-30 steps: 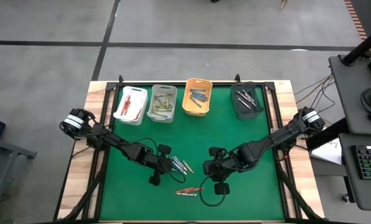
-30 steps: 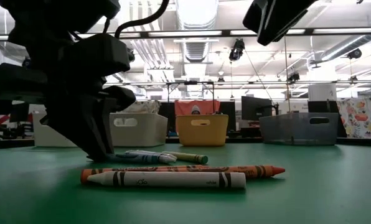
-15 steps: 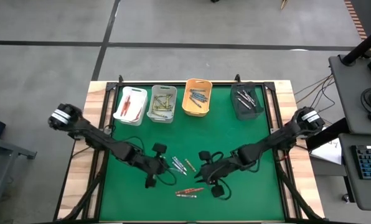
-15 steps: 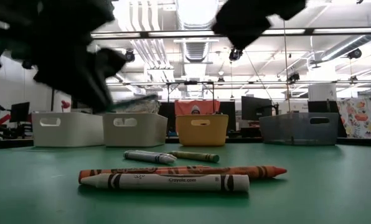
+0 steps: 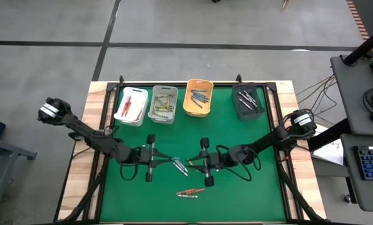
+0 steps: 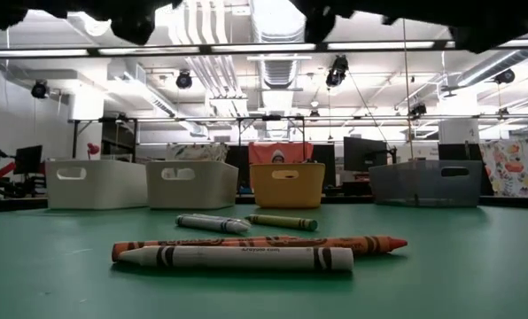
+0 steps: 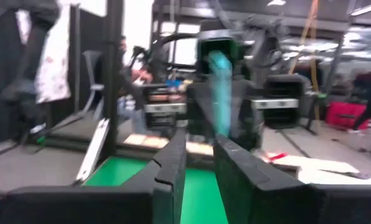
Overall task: Sort crayons
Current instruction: Put the blue crayon into the yellow bin, then put the green crayon into the gray bin
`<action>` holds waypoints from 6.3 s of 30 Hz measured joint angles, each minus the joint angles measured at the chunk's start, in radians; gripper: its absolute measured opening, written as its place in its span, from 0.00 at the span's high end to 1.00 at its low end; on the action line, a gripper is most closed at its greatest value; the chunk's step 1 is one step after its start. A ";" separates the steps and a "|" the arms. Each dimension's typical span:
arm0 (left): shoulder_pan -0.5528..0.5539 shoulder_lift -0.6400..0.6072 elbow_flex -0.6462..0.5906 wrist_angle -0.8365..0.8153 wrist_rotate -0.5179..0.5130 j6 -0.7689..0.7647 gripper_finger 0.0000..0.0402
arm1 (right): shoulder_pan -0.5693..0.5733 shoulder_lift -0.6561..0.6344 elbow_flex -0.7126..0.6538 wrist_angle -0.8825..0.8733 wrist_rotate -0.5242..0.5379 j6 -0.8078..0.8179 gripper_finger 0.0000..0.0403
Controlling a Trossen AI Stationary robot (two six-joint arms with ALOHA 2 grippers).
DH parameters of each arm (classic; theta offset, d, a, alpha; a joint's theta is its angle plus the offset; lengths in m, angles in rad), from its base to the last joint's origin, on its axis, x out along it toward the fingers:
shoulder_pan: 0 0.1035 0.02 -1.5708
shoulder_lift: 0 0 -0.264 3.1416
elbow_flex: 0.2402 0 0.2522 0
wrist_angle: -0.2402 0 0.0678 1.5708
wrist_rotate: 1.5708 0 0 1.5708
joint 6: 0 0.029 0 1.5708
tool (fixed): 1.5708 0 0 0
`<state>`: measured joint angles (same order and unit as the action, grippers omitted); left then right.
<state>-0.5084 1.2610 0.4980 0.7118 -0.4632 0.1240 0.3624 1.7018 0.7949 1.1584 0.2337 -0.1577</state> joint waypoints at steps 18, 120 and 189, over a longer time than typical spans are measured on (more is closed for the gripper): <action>0.001 0.126 0.015 0.228 -0.123 0.108 1.00 | -0.068 0.018 0.193 -0.144 0.002 -0.012 0.60; -0.095 -0.150 0.231 -0.841 -0.339 -0.376 0.68 | -0.098 0.436 0.942 -2.081 -0.195 1.008 0.70; -0.107 -0.143 0.225 -0.830 -0.455 -0.432 0.68 | -0.140 0.380 0.904 -2.062 -0.046 0.771 0.97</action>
<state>-0.6155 1.1185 0.7231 -0.1186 -0.9180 -0.3085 0.2220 2.0822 1.6984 -0.9040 0.1872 0.6129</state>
